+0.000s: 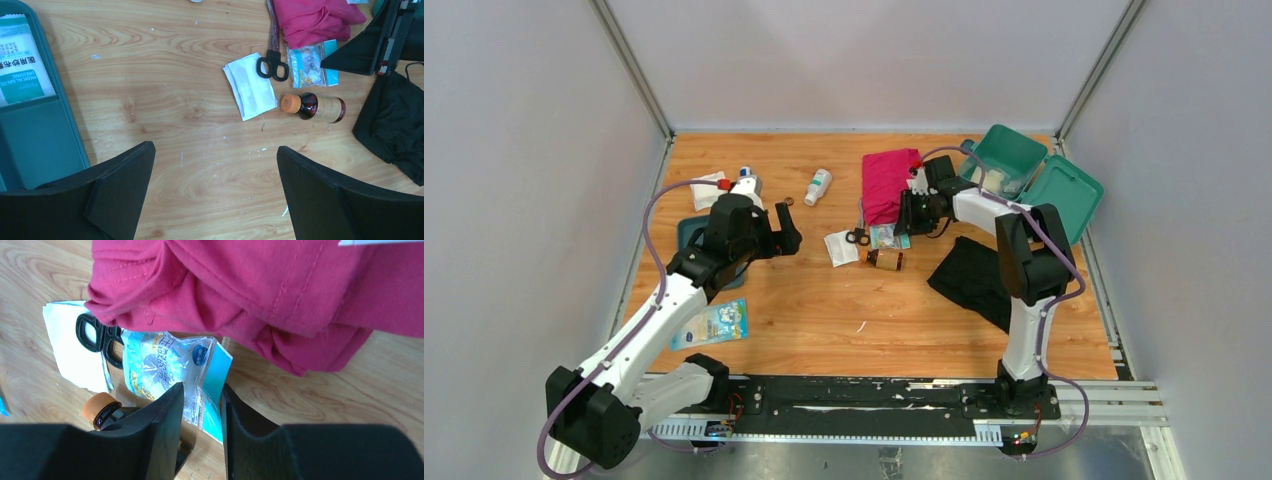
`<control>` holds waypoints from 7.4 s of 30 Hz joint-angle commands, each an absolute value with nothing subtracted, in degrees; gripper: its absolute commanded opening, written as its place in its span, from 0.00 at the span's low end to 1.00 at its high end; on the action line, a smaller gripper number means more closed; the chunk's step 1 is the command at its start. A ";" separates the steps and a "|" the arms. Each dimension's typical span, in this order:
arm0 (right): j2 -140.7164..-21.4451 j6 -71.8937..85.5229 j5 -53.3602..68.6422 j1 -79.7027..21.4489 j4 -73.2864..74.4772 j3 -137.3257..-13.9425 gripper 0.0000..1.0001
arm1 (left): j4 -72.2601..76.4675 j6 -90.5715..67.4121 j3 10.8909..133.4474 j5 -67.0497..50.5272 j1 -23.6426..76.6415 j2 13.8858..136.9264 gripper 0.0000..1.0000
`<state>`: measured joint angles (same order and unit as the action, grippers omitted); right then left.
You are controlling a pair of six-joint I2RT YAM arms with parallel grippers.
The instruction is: Organize the medicine kit
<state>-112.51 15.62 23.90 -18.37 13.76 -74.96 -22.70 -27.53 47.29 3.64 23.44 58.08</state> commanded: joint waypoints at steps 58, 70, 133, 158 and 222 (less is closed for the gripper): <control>-110.69 16.29 -10.74 3.86 34.63 -107.83 0.03 | -40.32 -14.91 51.77 13.80 23.82 54.55 1.00; -114.74 12.25 -13.40 2.30 40.31 -116.88 0.45 | -40.27 -14.94 51.70 13.71 23.82 54.93 1.00; -80.85 21.91 -2.65 -35.73 29.87 -69.09 0.55 | -6.94 -44.33 42.04 -5.84 23.82 70.25 0.86; -59.29 21.36 -3.93 -35.34 27.51 -51.25 0.55 | -9.27 -40.51 58.72 7.58 26.81 95.38 0.70; -48.46 41.72 4.01 -35.19 21.47 -47.46 0.65 | -12.89 -19.62 73.04 -11.24 24.91 88.64 0.51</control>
